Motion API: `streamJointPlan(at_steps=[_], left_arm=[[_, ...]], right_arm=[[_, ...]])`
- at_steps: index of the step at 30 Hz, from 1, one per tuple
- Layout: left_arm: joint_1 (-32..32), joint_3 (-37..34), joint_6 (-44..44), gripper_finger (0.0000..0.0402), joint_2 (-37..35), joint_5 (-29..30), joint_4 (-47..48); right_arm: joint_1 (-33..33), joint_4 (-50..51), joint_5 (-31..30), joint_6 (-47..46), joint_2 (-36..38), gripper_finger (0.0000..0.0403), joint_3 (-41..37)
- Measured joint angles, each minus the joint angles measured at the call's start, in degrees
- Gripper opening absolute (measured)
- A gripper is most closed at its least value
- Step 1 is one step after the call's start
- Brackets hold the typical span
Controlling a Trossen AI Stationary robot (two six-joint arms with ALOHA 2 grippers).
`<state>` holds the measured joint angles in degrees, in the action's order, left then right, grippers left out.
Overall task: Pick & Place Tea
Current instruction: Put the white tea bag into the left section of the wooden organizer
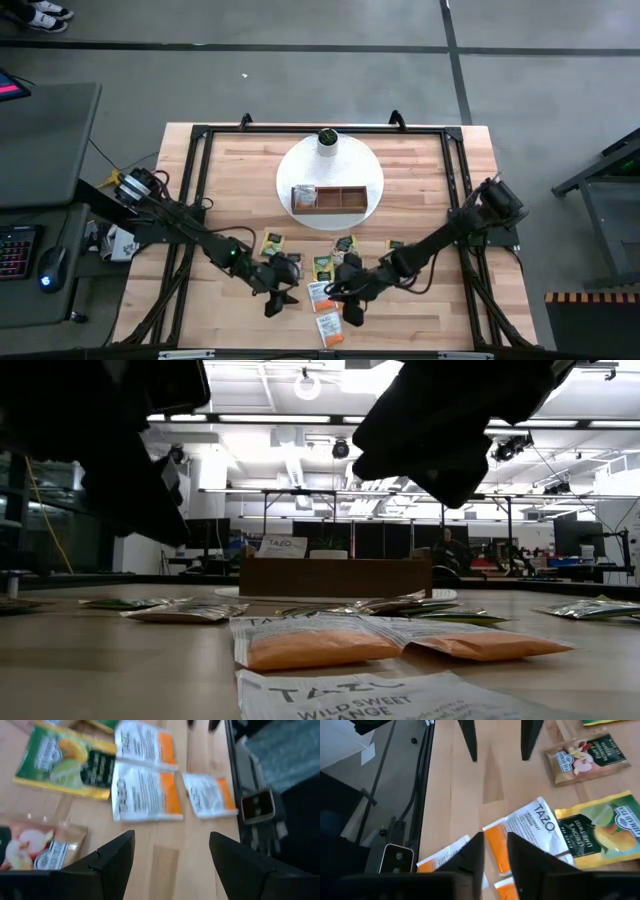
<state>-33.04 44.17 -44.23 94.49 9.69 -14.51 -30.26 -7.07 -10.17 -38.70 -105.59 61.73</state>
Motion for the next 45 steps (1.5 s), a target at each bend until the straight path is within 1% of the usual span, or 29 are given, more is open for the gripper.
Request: streamJointPlan(at_steps=[2,4,7,11,15,19,26,30,35,37,41,43,45], left_arm=[[0.0,0.0,-1.2,0.0255,0.3,1.4,-1.2],[0.0,0.0,-2.0,0.0255,0.3,2.4,-1.9],[0.0,0.0,-4.1,0.0255,0.3,2.9,-2.1],[0.0,0.0,-6.6,0.0255,0.3,6.2,-2.0],[0.0,0.0,-8.8,0.0255,0.3,6.5,-2.0],[0.0,0.0,-9.0,0.0255,0.3,6.5,-1.8],[0.0,0.0,-1.4,0.0255,0.3,7.2,-0.5],[0.0,0.0,-1.1,0.0255,0.3,9.9,2.0],[0.0,0.0,-1.1,0.0255,0.4,12.0,2.4],[-0.1,0.0,-1.4,0.0255,0.6,12.0,2.5],[0.0,0.0,-2.6,0.0255,4.1,10.8,0.8],[-0.1,0.0,-3.3,0.0255,5.5,9.3,-1.6],[-0.1,0.1,-4.1,0.0255,6.1,7.1,-2.1]], right_arm=[[-0.4,-0.2,-0.7,0.2,-0.1,0.0025,0.2],[-0.8,0.2,-1.8,0.3,-0.1,0.0007,0.2],[-1.3,0.4,-3.1,-0.1,-0.2,0.0009,0.2],[-1.7,0.7,-4.4,0.0,-0.6,0.0003,0.2],[-1.7,-1.4,-4.7,-0.7,-2.3,0.0002,0.2],[-1.7,-1.8,-4.5,-1.3,-4.3,0.0001,0.2],[-1.7,-2.9,-3.3,-0.4,-5.5,0.0001,0.1],[-1.5,-3.3,-3.4,-0.1,-5.5,0.0,0.1],[-1.5,-3.1,-3.4,-0.4,-5.5,0.0,0.1],[-1.5,-3.1,-3.4,-0.4,-5.5,0.0,0.1],[-1.5,-2.4,-3.6,-0.3,-6.9,0.0,1.2],[-1.6,0.2,-3.3,0.9,-8.6,0.0,4.0],[-1.7,5.1,-3.5,2.4,-10.3,0.0,7.9]])
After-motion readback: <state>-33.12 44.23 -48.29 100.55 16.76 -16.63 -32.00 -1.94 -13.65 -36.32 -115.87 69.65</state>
